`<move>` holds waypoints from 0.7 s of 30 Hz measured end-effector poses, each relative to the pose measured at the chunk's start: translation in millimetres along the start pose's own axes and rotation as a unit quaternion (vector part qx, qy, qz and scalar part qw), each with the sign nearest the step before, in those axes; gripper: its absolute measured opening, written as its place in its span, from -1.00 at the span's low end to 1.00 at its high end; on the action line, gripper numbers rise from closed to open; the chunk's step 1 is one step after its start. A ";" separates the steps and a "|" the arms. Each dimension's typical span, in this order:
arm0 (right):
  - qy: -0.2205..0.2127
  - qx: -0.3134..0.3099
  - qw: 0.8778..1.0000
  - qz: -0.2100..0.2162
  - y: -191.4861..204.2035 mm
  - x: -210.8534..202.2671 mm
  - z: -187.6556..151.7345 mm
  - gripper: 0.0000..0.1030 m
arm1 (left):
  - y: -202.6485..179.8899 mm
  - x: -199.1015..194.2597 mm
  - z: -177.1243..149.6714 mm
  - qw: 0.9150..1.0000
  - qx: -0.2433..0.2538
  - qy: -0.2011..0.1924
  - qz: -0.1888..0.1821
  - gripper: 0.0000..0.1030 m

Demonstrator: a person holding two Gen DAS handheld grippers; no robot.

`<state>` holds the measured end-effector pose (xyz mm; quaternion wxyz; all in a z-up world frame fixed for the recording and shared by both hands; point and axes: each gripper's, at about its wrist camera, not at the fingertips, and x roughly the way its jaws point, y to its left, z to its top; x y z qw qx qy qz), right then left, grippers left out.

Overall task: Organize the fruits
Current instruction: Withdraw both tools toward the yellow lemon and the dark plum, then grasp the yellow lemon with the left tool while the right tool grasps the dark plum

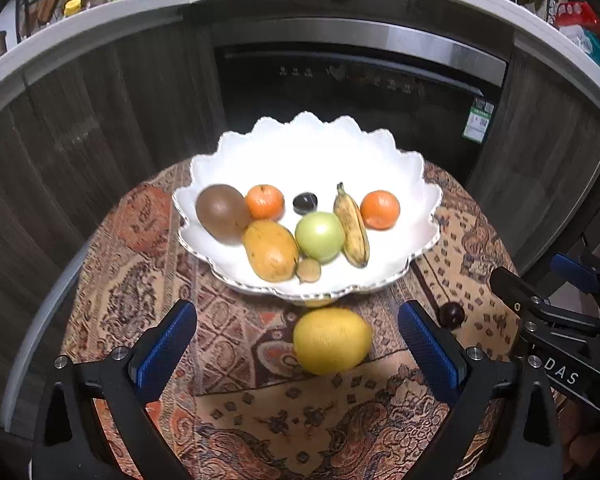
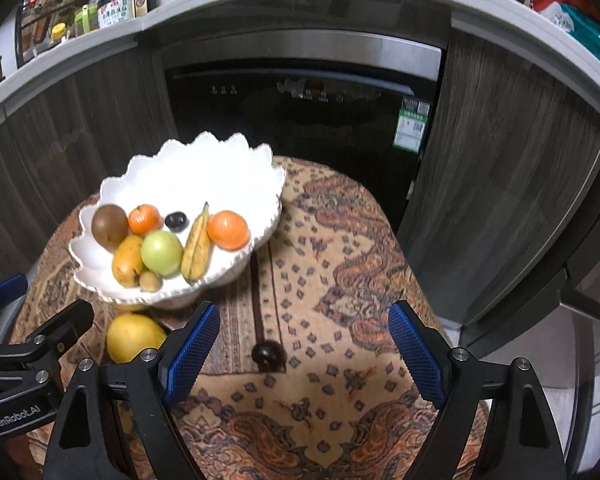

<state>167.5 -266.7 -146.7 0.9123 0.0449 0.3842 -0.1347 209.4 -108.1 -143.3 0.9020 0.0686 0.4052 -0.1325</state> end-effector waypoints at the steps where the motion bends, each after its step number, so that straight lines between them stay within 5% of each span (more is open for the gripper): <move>1: 0.002 0.001 1.000 0.000 -0.7 2.5 -3.0 0.69 | -0.9 3.3 -2.5 1.000 0.001 0.003 0.000 0.99; 21: 0.010 0.009 1.000 -0.012 -17.3 34.8 -29.2 0.69 | -20.8 58.4 -25.4 0.999 0.006 0.042 -0.003 0.95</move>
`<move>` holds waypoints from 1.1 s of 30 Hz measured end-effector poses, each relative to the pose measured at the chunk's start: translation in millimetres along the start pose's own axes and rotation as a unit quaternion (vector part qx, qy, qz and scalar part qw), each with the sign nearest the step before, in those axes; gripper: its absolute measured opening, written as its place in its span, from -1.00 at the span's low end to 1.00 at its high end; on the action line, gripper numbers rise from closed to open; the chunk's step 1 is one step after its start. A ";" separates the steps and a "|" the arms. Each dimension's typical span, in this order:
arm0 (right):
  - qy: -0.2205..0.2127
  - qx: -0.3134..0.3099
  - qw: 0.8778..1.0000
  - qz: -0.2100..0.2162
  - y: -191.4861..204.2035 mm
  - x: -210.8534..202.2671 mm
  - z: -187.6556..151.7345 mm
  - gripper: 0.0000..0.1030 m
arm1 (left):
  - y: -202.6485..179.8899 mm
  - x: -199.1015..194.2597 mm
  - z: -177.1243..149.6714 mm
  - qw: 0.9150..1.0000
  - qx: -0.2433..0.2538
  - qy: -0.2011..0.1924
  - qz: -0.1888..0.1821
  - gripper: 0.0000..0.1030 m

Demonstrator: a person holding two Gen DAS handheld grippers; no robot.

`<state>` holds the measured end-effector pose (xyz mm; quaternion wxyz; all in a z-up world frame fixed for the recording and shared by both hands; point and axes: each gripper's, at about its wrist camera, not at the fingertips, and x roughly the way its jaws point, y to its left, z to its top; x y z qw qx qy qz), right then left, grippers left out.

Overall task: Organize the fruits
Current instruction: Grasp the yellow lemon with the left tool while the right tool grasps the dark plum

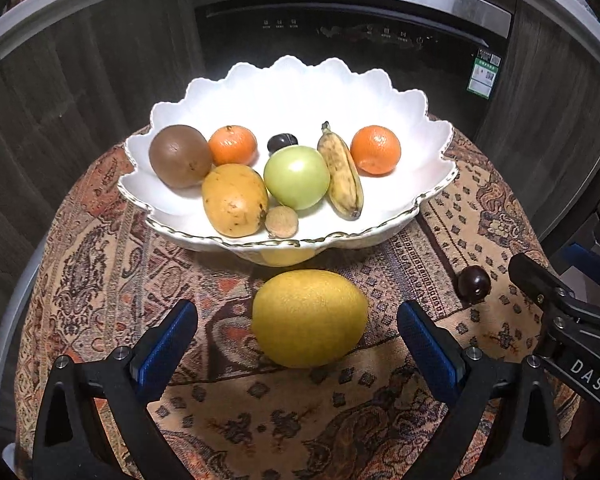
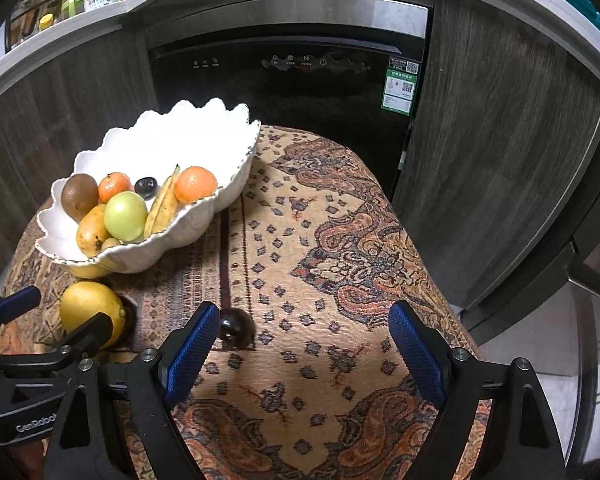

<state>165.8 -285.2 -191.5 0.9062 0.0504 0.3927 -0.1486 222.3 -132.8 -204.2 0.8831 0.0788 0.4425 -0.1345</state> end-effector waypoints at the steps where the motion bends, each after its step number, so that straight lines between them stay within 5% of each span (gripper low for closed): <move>1: -0.001 -0.001 1.000 -0.001 -0.2 1.1 -0.2 0.69 | -0.8 2.1 0.1 1.000 0.000 0.001 0.001 0.94; 10: -0.002 -0.007 1.000 -0.004 0.4 8.5 -2.6 0.69 | -1.3 20.9 -1.4 1.000 -0.012 0.016 -0.007 0.72; 15: 0.001 -0.007 1.000 -0.006 -0.7 12.4 -3.4 0.69 | -2.0 28.7 -2.1 0.999 -0.017 0.029 -0.016 0.26; 33: 0.009 -0.023 0.999 0.025 22.2 16.9 -6.8 0.67 | 26.8 -2.2 -23.7 0.999 -0.040 0.027 -0.002 0.24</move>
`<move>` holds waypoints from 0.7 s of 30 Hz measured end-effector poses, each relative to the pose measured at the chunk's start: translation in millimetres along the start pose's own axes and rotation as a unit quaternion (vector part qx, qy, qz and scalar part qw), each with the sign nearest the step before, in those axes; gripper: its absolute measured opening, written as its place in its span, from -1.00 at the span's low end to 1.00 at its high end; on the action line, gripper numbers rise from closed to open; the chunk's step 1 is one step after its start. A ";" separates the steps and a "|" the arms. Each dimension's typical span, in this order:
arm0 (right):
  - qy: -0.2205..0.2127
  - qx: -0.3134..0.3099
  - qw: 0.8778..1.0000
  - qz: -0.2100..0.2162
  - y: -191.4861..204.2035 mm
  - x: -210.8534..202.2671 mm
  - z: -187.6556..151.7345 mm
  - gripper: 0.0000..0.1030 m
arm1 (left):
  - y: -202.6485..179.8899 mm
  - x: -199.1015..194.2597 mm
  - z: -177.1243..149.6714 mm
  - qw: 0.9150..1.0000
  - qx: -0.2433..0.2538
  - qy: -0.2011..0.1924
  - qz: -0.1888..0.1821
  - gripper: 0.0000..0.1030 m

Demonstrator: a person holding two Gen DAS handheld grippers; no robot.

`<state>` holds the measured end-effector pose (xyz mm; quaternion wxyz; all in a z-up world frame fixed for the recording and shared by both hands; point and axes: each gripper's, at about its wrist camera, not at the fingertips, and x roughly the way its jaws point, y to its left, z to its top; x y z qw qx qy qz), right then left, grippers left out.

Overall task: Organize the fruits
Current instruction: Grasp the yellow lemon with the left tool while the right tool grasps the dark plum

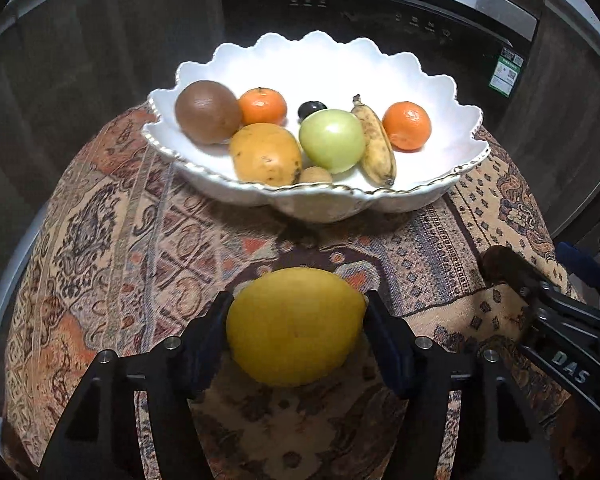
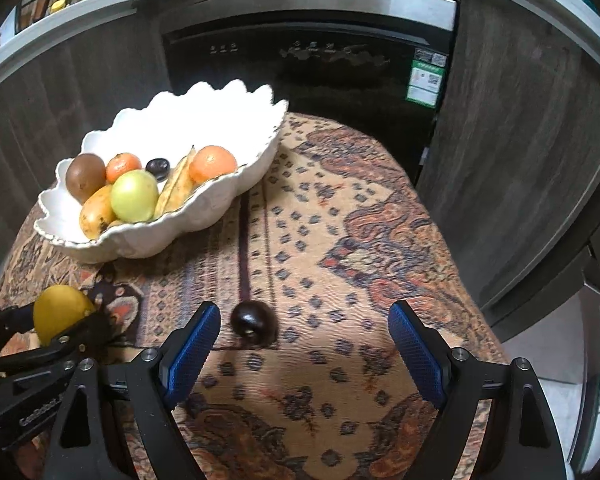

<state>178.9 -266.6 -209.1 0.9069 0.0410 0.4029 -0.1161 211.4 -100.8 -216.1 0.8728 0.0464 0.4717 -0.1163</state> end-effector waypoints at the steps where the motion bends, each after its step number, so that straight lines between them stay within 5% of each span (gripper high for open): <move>1: 0.002 -0.003 1.000 0.002 3.0 2.3 0.3 0.64 | 1.5 -0.9 -0.8 1.000 -0.001 0.000 0.000 0.24; 11: 0.035 -0.018 0.999 0.017 13.0 24.3 -6.3 -0.16 | 2.3 -4.0 -1.5 1.000 -0.009 -0.002 0.002 0.23; 13: 0.034 -0.022 0.999 0.023 14.9 23.8 -6.1 -0.45 | 2.0 -2.9 0.3 1.000 -0.011 -0.002 0.001 0.23; 21: 0.024 -0.020 0.999 0.029 13.7 12.7 -4.7 -0.46 | 4.1 -10.0 -1.4 1.000 -0.010 -0.004 0.002 0.22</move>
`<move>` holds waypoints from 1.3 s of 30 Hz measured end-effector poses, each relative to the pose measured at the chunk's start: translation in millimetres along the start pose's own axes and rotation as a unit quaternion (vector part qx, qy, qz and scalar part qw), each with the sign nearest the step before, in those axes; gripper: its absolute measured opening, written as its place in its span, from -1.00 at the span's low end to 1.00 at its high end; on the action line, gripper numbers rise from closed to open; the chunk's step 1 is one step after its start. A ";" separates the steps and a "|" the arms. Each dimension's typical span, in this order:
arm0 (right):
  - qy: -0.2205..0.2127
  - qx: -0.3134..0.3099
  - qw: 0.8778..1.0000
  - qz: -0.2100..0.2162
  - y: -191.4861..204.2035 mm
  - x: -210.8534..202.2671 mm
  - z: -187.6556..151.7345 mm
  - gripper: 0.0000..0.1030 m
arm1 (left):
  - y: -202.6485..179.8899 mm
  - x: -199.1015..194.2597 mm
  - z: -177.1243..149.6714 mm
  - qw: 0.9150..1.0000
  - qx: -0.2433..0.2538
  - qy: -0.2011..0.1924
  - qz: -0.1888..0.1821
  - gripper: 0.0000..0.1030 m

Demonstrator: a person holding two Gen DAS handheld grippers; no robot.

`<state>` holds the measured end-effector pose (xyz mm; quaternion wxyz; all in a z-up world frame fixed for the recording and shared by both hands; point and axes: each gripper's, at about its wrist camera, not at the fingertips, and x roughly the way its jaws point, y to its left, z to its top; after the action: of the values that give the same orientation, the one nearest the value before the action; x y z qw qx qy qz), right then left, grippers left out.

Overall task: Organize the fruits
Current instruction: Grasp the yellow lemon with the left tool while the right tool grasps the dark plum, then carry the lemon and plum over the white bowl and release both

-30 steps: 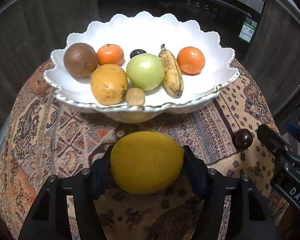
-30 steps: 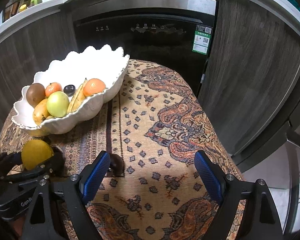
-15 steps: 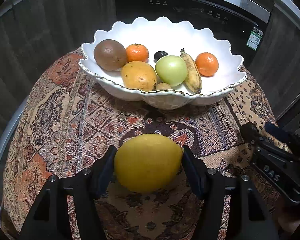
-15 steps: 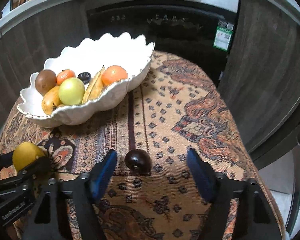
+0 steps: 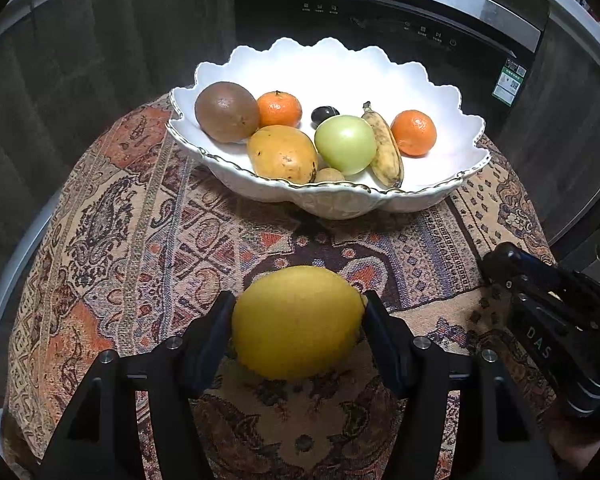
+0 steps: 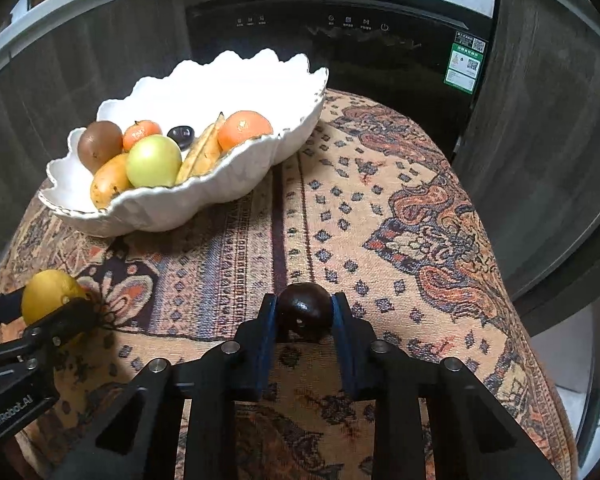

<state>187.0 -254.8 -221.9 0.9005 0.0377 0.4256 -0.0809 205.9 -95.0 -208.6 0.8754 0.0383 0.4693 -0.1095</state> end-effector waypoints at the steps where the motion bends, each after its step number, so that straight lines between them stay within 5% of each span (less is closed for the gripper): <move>1: -0.003 -0.001 1.000 0.001 0.4 -2.8 0.8 -0.46 | 0.1 -1.5 0.3 1.000 0.000 -0.001 -0.001 0.21; 22: -0.062 -0.013 0.998 0.023 21.3 -62.7 31.5 -0.46 | 14.3 -61.9 26.9 0.999 0.004 -0.053 -0.009 0.20; 39: -0.088 -0.011 0.996 0.031 26.6 -66.5 101.9 -0.46 | 16.3 -56.0 99.5 0.997 0.017 -0.076 -0.010 0.20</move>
<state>227.7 -235.0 -105.9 0.9370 0.0340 0.3438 -0.0513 260.5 -87.3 -107.4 0.9064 0.0402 0.4002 -0.1287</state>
